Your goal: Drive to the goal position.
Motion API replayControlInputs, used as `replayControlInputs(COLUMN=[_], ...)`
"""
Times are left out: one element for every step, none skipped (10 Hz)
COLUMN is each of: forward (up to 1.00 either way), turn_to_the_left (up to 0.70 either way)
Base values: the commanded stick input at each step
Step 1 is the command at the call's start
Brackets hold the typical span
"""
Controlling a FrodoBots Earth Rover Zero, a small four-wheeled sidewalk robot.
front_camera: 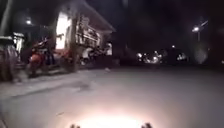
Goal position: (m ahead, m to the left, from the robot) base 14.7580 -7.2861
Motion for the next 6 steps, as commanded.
replayControlInputs(forward=[0.70, 0.70, 0.70, 0.70, 0.70, 0.70], turn_to_the_left=[-0.07, -0.27, -0.35, -0.35, -0.35, -0.30])
